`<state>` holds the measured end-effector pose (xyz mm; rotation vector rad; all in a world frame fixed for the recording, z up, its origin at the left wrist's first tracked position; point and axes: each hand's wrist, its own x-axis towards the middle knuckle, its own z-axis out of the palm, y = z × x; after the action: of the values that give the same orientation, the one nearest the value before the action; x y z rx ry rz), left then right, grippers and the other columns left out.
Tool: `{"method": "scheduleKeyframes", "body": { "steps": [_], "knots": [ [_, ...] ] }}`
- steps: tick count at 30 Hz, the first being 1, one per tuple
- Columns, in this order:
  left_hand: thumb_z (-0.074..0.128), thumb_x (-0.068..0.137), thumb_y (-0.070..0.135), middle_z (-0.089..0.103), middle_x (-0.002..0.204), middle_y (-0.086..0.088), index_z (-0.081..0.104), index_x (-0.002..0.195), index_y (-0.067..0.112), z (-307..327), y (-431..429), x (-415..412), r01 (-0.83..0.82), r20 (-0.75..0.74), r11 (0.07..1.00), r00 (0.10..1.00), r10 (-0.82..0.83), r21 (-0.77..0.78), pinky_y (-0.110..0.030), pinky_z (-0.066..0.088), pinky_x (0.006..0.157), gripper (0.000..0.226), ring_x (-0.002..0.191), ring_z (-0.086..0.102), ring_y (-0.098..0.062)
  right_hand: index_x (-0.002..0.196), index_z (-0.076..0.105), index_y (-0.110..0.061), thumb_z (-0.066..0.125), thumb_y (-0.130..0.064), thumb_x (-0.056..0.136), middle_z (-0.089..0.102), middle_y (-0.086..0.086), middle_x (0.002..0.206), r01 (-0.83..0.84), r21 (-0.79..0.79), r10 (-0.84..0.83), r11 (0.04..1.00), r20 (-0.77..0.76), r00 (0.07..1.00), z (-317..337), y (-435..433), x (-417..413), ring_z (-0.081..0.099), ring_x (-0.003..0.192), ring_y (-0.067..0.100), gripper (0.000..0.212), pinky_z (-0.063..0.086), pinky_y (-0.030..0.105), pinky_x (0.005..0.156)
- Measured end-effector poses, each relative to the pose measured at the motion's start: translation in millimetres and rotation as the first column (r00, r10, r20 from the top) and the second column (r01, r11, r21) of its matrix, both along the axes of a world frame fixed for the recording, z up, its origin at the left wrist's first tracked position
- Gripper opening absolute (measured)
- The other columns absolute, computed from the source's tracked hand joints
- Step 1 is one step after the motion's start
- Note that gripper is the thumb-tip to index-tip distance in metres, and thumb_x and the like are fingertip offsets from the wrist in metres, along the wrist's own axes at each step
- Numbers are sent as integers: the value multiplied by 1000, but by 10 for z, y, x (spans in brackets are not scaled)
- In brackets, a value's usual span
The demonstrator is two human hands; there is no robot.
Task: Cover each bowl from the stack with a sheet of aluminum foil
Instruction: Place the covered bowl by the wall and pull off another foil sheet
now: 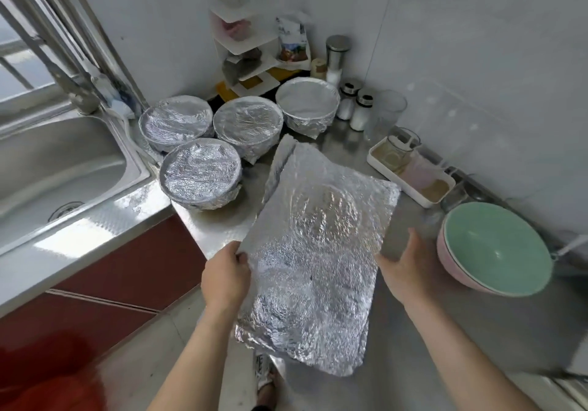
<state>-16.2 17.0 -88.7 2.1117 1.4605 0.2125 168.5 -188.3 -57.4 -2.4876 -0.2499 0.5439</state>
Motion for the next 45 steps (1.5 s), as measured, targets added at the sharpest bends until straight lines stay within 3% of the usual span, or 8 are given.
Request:
{"method": "scheduleKeyframes", "body": {
  "steps": [3, 7, 17, 22, 26, 32, 40, 45],
  "knots": [
    [46, 92, 10, 56, 63, -2, 51, 74, 15, -22, -36, 39, 42, 25, 999, 999, -41, -13, -33, 29, 51, 20, 64, 52, -30, 151, 16, -13, 67, -17, 87, 49, 13, 134, 231, 139, -185, 963, -281, 942, -212, -44, -63, 49, 118, 28, 82, 37, 33, 92],
    [47, 92, 9, 54, 61, -1, 46, 66, 17, -40, -29, 122, 57, 103, 997, 993, -53, -42, -33, 30, 52, 27, 63, 51, -28, 138, 38, -13, 64, -6, 84, 55, -1, 83, 328, 190, -252, 925, -338, 907, -363, -83, -89, 52, 78, 19, 61, 41, 32, 73],
    [56, 95, 19, 71, 110, -8, 59, 131, 19, 16, 384, 398, 99, 108, 992, 988, -108, 80, -37, 49, 80, 37, 101, 64, -32, 108, 58, -9, 61, 3, 85, 65, 5, 84, 355, 316, -227, 880, -378, 898, -499, 119, 15, 61, 65, 19, 26, 49, 29, 60],
    [51, 98, 21, 71, 110, -11, 57, 131, 15, 35, 434, 337, 203, -20, 974, 979, -202, 100, -37, 47, 72, 34, 99, 64, -35, 117, 43, -32, 67, -5, 79, 56, -4, 73, 219, 224, -194, 950, -130, 972, -500, 108, 153, 52, 65, 15, 53, 42, 30, 66],
    [57, 96, 20, 71, 106, -11, 61, 123, 14, 58, 396, 265, 111, 60, 993, 992, -109, -34, -33, 47, 76, 28, 95, 65, -31, 88, 69, -23, 56, -3, 85, 56, -15, 55, 75, 249, -31, 966, -175, 984, -509, 97, 273, 45, 51, 7, 24, 37, 25, 53],
    [62, 92, 17, 64, 86, 1, 55, 122, 19, 59, 216, 44, 47, 11, 952, 999, -45, -302, -37, 53, 68, 31, 66, 62, -22, 81, 73, -29, 43, 9, 85, 73, -6, 90, -242, 203, 280, 949, -186, 942, -563, -251, 368, 68, 86, 18, 48, 53, 40, 90],
    [61, 90, 12, 66, 79, -9, 43, 138, 29, 0, -58, -274, 185, 46, 949, 983, -179, -255, -37, 48, 67, 54, 71, 61, -27, 138, 47, -38, 70, -20, 83, 31, 4, 149, -659, -439, 777, 611, 172, 605, -495, -669, 244, 33, 133, 32, 62, 39, 48, 103],
    [58, 93, 9, 57, 70, -1, 42, 142, 40, 3, -26, -378, 284, 136, 930, 957, -258, -234, -28, 42, 58, 60, 58, 51, -13, 142, 38, -40, 78, -15, 71, 28, 2, 156, -742, -484, 882, 464, 172, 439, -629, -702, 155, 29, 142, 26, 85, 41, 55, 99]
  ]
}}
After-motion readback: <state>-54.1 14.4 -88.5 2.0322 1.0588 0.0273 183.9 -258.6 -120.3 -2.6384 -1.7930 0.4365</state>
